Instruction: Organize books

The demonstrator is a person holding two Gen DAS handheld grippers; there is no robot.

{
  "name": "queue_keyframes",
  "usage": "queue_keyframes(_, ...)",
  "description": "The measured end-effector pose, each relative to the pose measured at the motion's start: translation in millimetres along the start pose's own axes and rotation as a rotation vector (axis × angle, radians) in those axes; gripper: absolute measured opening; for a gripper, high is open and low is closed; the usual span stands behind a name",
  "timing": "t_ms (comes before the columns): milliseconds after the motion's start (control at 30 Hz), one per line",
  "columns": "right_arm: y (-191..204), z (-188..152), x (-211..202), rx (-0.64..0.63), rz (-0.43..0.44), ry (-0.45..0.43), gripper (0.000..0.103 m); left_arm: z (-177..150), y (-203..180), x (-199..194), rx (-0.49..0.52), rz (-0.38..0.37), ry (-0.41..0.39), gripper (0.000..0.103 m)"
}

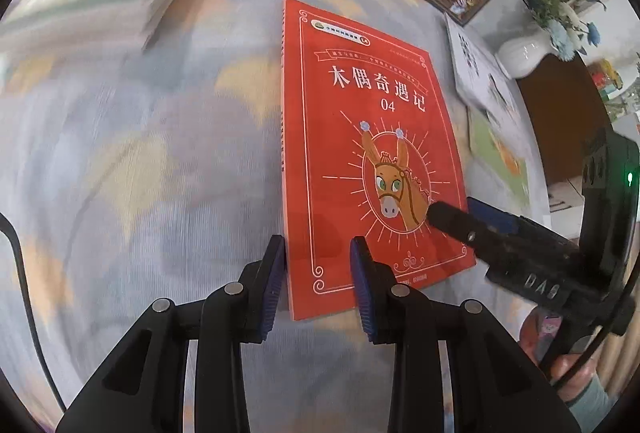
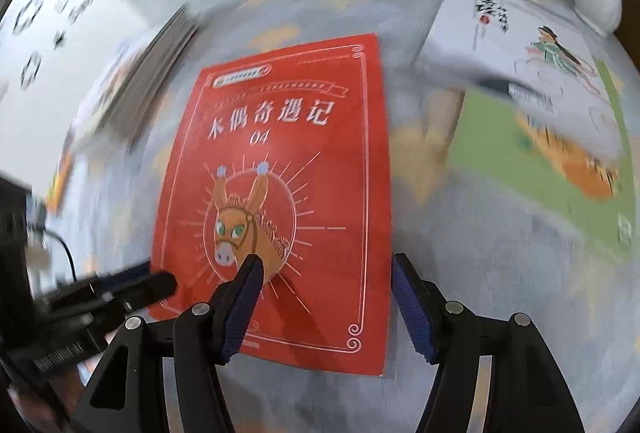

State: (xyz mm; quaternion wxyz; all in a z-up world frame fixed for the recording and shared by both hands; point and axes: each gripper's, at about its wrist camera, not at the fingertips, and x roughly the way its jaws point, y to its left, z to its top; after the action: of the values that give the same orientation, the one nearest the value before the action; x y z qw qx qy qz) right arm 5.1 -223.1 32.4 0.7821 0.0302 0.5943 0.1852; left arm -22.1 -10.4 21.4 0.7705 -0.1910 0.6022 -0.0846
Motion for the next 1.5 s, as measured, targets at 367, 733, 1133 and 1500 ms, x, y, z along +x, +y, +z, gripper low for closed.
queue_keyframes(367, 0, -100, -32, -0.149, 0.011, 0.088, 0.064, -91, -7, -21, -0.031, -0.019, 0.04, 0.029)
queue_keyframes(733, -2, -106, -34, -0.147, 0.016, 0.088, 0.066, -99, -32, -39, -0.072, -0.029, -0.061, 0.029)
queue_keyframes(1133, -16, -102, -33, -0.053, 0.15, 0.077, 0.072, -86, -48, -51, -0.097, -0.226, -0.159, 0.029)
queue_keyframes(1500, -26, -103, -37, -0.019, 0.198, 0.087, 0.072, -82, -35, -17, -0.144, -0.234, -0.109, 0.015)
